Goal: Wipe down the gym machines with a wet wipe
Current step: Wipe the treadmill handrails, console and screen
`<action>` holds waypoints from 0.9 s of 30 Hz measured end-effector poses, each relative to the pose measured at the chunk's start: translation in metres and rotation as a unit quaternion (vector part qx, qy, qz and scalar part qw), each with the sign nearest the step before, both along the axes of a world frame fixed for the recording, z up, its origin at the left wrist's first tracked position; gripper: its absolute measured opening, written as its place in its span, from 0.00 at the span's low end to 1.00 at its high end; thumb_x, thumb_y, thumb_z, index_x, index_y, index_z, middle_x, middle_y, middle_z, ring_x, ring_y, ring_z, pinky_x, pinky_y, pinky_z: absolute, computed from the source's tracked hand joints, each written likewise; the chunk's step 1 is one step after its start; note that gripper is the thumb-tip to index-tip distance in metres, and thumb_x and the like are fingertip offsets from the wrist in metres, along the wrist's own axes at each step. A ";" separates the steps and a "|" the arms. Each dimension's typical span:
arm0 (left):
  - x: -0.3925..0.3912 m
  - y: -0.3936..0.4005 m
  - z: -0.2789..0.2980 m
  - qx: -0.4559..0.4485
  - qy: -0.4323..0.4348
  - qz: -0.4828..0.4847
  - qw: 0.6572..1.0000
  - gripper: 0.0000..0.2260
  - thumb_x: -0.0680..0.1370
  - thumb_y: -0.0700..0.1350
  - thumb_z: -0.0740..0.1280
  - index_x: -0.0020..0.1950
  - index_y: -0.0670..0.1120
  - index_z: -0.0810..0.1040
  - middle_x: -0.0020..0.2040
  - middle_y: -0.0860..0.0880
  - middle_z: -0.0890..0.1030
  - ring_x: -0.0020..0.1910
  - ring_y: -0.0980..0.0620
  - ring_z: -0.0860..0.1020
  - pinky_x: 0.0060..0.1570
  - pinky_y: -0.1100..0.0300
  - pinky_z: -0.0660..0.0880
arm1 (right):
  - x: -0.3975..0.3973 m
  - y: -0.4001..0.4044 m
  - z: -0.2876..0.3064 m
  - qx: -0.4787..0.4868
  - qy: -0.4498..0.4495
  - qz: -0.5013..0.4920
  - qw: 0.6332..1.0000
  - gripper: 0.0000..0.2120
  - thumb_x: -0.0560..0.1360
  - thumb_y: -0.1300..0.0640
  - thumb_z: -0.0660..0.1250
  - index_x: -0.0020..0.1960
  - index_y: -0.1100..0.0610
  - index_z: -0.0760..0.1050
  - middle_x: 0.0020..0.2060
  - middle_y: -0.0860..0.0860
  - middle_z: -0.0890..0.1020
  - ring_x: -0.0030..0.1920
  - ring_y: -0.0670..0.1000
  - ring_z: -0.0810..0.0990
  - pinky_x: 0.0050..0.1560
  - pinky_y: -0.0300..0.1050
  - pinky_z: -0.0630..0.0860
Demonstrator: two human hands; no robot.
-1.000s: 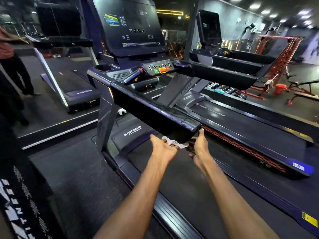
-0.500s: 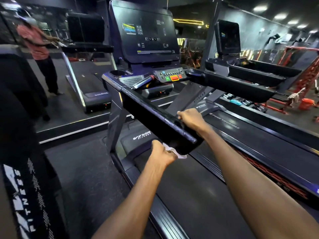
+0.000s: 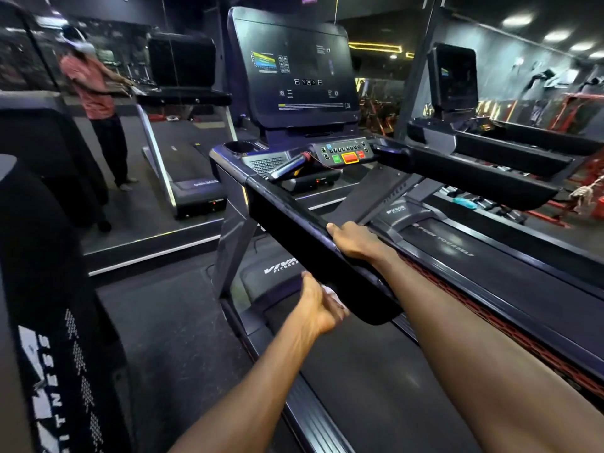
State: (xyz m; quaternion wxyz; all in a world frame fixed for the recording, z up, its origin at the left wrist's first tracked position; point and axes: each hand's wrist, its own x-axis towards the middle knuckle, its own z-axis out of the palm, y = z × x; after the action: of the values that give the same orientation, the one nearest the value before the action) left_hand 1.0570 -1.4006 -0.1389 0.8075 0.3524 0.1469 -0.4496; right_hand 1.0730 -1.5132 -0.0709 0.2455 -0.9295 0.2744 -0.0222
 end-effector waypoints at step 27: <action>0.127 0.004 -0.011 -0.032 0.002 0.037 0.999 0.38 0.79 0.69 0.42 0.57 0.42 0.80 0.52 0.41 0.83 0.51 0.42 0.81 0.53 0.50 0.76 | 0.096 0.028 0.010 -0.076 0.025 0.019 0.997 0.29 0.83 0.39 0.47 0.72 0.57 0.67 0.72 0.63 0.69 0.71 0.66 0.68 0.69 0.60 0.65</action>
State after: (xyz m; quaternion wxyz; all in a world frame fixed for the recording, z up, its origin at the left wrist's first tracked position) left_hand 1.1844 -1.3970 -0.1497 0.8342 0.3196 0.1471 -0.4247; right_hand 1.1689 -1.4851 -0.0604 0.1676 -0.9507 0.2606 -0.0148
